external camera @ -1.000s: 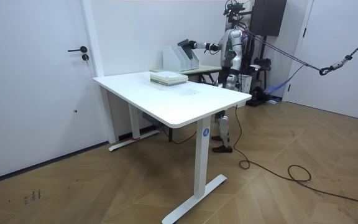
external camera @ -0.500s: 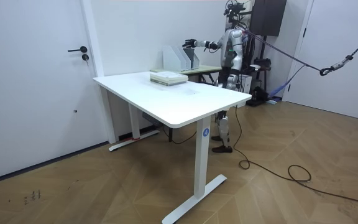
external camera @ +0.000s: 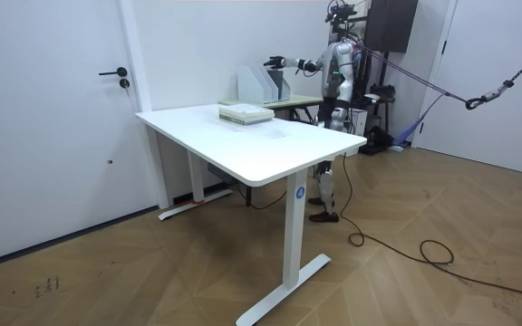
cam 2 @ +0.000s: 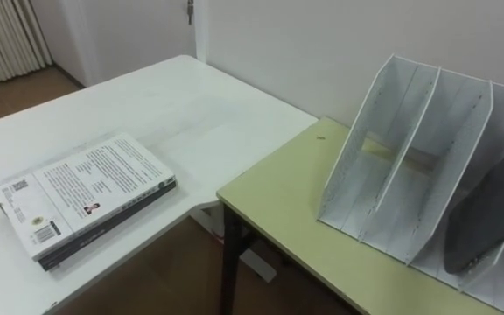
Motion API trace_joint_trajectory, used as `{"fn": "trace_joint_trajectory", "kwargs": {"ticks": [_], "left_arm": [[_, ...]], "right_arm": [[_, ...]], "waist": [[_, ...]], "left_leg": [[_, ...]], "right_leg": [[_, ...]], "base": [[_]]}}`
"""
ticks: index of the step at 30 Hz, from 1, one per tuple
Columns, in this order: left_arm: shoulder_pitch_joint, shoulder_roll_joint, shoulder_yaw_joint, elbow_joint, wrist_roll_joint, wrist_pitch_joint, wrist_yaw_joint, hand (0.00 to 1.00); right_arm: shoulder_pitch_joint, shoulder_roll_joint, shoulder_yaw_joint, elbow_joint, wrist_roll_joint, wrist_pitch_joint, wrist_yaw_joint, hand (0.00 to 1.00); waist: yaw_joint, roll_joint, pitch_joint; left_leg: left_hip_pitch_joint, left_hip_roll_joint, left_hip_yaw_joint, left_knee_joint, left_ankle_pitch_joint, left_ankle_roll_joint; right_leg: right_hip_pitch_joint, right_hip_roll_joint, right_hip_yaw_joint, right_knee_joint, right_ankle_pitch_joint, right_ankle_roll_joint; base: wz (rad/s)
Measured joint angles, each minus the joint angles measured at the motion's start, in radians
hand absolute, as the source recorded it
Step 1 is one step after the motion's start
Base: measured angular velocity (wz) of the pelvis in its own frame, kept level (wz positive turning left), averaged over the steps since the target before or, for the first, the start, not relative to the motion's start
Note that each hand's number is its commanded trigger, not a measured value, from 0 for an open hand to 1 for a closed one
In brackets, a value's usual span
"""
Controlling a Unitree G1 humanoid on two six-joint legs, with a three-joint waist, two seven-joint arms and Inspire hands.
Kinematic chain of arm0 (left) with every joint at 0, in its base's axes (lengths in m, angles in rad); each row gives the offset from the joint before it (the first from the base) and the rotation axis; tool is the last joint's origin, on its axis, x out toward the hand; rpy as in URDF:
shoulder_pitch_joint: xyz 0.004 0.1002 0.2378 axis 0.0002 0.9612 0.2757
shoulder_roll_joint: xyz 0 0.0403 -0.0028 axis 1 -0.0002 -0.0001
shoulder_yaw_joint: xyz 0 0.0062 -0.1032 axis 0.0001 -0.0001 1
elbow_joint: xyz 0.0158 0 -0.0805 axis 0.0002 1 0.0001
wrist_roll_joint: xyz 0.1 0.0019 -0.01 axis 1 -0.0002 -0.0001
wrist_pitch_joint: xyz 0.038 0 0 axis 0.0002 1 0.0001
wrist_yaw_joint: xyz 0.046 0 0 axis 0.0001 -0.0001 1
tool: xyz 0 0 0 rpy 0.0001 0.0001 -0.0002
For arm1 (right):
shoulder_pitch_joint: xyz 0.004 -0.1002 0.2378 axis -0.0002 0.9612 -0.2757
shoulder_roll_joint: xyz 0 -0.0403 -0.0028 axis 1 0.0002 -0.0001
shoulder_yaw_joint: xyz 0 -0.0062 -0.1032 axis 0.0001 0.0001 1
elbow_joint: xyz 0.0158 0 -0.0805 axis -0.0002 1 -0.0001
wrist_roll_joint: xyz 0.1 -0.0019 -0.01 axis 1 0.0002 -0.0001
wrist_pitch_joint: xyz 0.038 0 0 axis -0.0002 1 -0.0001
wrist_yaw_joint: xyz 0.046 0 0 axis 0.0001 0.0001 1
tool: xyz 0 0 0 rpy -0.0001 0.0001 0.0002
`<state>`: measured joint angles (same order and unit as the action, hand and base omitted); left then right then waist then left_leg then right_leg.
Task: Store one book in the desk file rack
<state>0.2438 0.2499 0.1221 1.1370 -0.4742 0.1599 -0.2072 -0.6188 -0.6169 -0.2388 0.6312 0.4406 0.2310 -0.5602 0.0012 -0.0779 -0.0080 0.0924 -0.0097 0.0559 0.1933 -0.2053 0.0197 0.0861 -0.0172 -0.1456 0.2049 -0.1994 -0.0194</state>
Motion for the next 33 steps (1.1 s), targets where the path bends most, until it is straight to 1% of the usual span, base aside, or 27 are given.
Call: {"fn": "trace_joint_trajectory", "kwargs": {"ticks": [3,7,8,9,10,12,13,15,16,17,18,19,20,21,22,23,24,25,26,27,28,30,31,33], "left_arm": [[0.002,0.001,-0.007,-0.002,-0.002,-0.003,0.0,0.0],[0.002,0.001,-0.007,-0.006,-0.001,-0.011,0.001,0.0],[0.002,0.001,-0.007,-0.006,-0.001,-0.016,0.001,0.0],[0.003,0.0,-0.008,-0.006,-0.001,-0.017,0.003,0.0],[0.003,0.0,-0.008,-0.006,-0.002,-0.017,0.003,0.0],[0.001,-0.001,-0.019,-0.008,-0.005,-0.023,0.004,0.0],[0.002,-0.002,-0.024,-0.008,-0.005,-0.026,0.004,0.0],[0.003,-0.003,-0.026,-0.008,-0.003,-0.034,0.002,0.0],[0.005,-0.004,-0.027,-0.008,-0.003,-0.036,0.001,0.0],[0.007,-0.006,-0.028,-0.008,-0.003,-0.037,-0.001,0.0],[0.006,-0.008,-0.028,-0.008,-0.004,-0.037,-0.002,0.0],[0.005,-0.009,-0.029,-0.008,-0.006,-0.037,-0.003,0.0],[0.005,-0.009,-0.03,-0.008,-0.011,-0.036,-0.003,0.0],[0.002,-0.009,-0.03,-0.008,-0.013,-0.035,-0.003,0.0],[-0.003,-0.008,-0.03,-0.008,-0.013,-0.035,-0.003,0.0],[-0.005,-0.007,-0.03,-0.007,-0.014,-0.034,-0.003,0.0],[-0.007,-0.008,-0.034,-0.006,-0.017,-0.033,-0.003,0.0],[-0.01,-0.006,-0.041,-0.005,-0.019,-0.033,-0.004,0.0],[-0.012,0.001,-0.059,0.0,-0.029,-0.033,-0.006,0.0],[-0.016,0.011,-0.077,0.004,-0.045,-0.032,-0.011,0.0],[-0.018,0.014,-0.088,0.009,-0.049,-0.032,-0.016,0.0],[-0.047,0.017,-0.099,0.038,-0.084,-0.027,-0.022,0.0],[-0.052,0.018,-0.101,0.044,-0.084,-0.027,-0.022,0.0],[-0.079,0.025,-0.11,0.068,-0.084,-0.015,-0.025,0.0]], "right_arm": [[0.001,0.0,0.001,-0.085,0.129,0.0,0.054,0.0],[0.006,0.002,0.002,-0.223,0.186,0.0,0.098,0.0],[0.024,0.004,0.001,-0.292,0.192,-0.002,0.113,0.0],[0.045,0.01,0.007,-0.358,0.196,-0.014,0.141,0.0],[0.055,0.011,0.015,-0.38,0.197,-0.023,0.157,0.0],[0.089,0.029,0.021,-0.458,0.227,-0.026,0.229,0.0],[0.101,0.036,0.021,-0.481,0.229,-0.026,0.246,0.0],[0.168,0.057,0.033,-0.59,0.23,-0.026,0.337,0.0],[0.18,0.064,0.04,-0.612,0.23,-0.026,0.364,0.0],[0.195,0.073,0.062,-0.64,0.23,-0.026,0.425,0.0],[0.208,0.081,0.079,-0.66,0.232,-0.024,0.492,0.0],[0.214,0.084,0.09,-0.669,0.233,-0.024,0.524,0.0],[0.226,0.086,0.118,-0.681,0.238,-0.022,0.592,0.0],[0.235,0.086,0.148,-0.689,0.237,-0.019,0.66,0.0],[0.24,0.086,0.161,-0.69,0.237,-0.017,0.697,0.0],[0.247,0.09,0.19,-0.692,0.237,-0.009,0.773,0.0],[0.25,0.091,0.221,-0.692,0.234,-0.005,0.838,0.0],[0.252,0.092,0.236,-0.692,0.223,-0.002,0.869,0.0],[0.264,0.091,0.266,-0.694,0.209,0.001,0.929,0.0],[0.285,0.091,0.301,-0.696,0.193,0.004,0.989,0.0],[0.291,0.092,0.322,-0.696,0.184,0.011,1.019,0.0],[0.331,0.095,0.387,-0.696,0.151,0.029,1.142,0.0],[0.34,0.097,0.402,-0.696,0.132,0.032,1.168,0.0],[0.368,0.109,0.459,-0.695,0.003,0.038,1.264,0.0]], "waist": [[-0.001,0.001,-0.0008],[0.003,-0.001,0.0009],[0.004,-0.002,0.0016],[0.006,-0.001,0.0038],[0.005,-0.001,0.0042],[0.003,0.002,0.0058],[0.004,0.003,0.0067],[0.006,0.007,0.0104],[0.006,0.008,0.0112],[0.005,0.013,0.0126],[0.004,0.016,0.0127],[0.004,0.018,0.0127],[0.007,0.02,0.0115],[0.007,0.019,0.0106],[0.008,0.018,0.01],[0.01,0.015,0.0082],[0.019,0.015,0.0068],[0.025,0.014,0.0056],[0.03,0.01,0.0033],[0.04,0.003,-0.0015],[0.045,0.001,-0.0025],[0.068,-0.006,-0.0022],[0.076,-0.007,-0.0012],[0.091,-0.012,0.0046]], "left_leg": [[0.002,0.001,0.011,-0.002,0.0,0.0],[0.008,0.004,0.022,-0.006,0.0,0.0],[0.008,0.004,0.022,-0.006,0.0,0.0],[0.008,0.005,0.022,-0.005,0.0,0.0],[0.009,0.005,0.022,-0.005,0.0,0.0],[0.01,0.006,0.025,-0.004,0.0,0.0],[0.01,0.007,0.026,-0.004,0.0,0.0],[0.011,0.012,0.03,-0.006,-0.001,-0.001],[0.012,0.012,0.031,-0.007,-0.001,-0.001],[0.016,0.012,0.036,-0.01,-0.001,-0.001],[0.017,0.012,0.037,-0.01,-0.001,-0.001],[0.017,0.012,0.037,-0.011,-0.001,-0.001],[0.018,0.013,0.04,-0.013,-0.001,-0.002],[0.021,0.014,0.045,-0.014,-0.001,-0.002],[0.021,0.014,0.046,-0.014,-0.002,-0.002],[0.017,0.015,0.046,-0.015,-0.002,-0.002],[0.016,0.016,0.049,-0.015,-0.001,-0.003],[0.015,0.017,0.05,-0.014,-0.001,-0.003],[0.016,0.018,0.051,-0.012,-0.001,-0.003],[0.017,0.019,0.051,-0.012,-0.001,-0.003],[0.018,0.02,0.051,-0.012,-0.001,-0.003],[0.023,0.027,0.049,-0.012,-0.001,-0.003],[0.023,0.027,0.048,-0.011,-0.001,-0.003],[0.02,0.029,0.042,-0.011,-0.003,-0.006]], "right_leg": [[-0.001,0.001,0.008,-0.001,0.0,0.0],[0.001,0.003,0.015,-0.003,0.0,0.0],[0.0,0.003,0.015,-0.003,0.001,-0.001],[0.001,0.003,0.015,-0.003,0.001,-0.001],[0.002,0.004,0.015,-0.003,0.001,-0.001],[0.001,0.004,0.021,-0.001,0.002,-0.002],[0.001,0.005,0.023,-0.001,0.002,-0.002],[0.001,0.006,0.025,-0.001,0.004,-0.003],[0.001,0.006,0.027,-0.001,0.004,-0.004],[0.001,0.007,0.033,0.0,0.004,-0.004],[0.0,0.007,0.035,-0.002,0.004,-0.004],[0.0,0.008,0.037,-0.002,0.004,-0.004],[0.0,0.009,0.04,-0.001,0.004,-0.004],[0.0,0.01,0.04,-0.002,0.005,-0.004],[0.0,0.011,0.039,-0.002,0.006,-0.005],[0.001,0.012,0.037,-0.001,0.008,-0.006],[0.001,0.013,0.04,-0.002,0.011,-0.007],[0.001,0.014,0.043,-0.002,0.012,-0.007],[0.0,0.015,0.043,-0.002,0.013,-0.008],[0.001,0.015,0.041,-0.001,0.013,-0.008],[0.002,0.015,0.041,-0.001,0.013,-0.008],[0.004,0.015,0.036,-0.002,0.013,-0.008],[0.006,0.015,0.036,-0.003,0.013,-0.008],[0.012,0.017,0.033,-0.01,0.019,-0.008]], "base": [[-0.09],[-0.08],[0.0],[0.0],[0.0],[0.0],[-0.05],[-0.04],[-0.06],[-0.08],[-0.08],[-0.07],[-0.08],[-0.09],[-0.04],[-0.04],[-0.05],[-0.06],[0.0],[0.0],[0.0],[0.0],[0.05],[0.04]]}}
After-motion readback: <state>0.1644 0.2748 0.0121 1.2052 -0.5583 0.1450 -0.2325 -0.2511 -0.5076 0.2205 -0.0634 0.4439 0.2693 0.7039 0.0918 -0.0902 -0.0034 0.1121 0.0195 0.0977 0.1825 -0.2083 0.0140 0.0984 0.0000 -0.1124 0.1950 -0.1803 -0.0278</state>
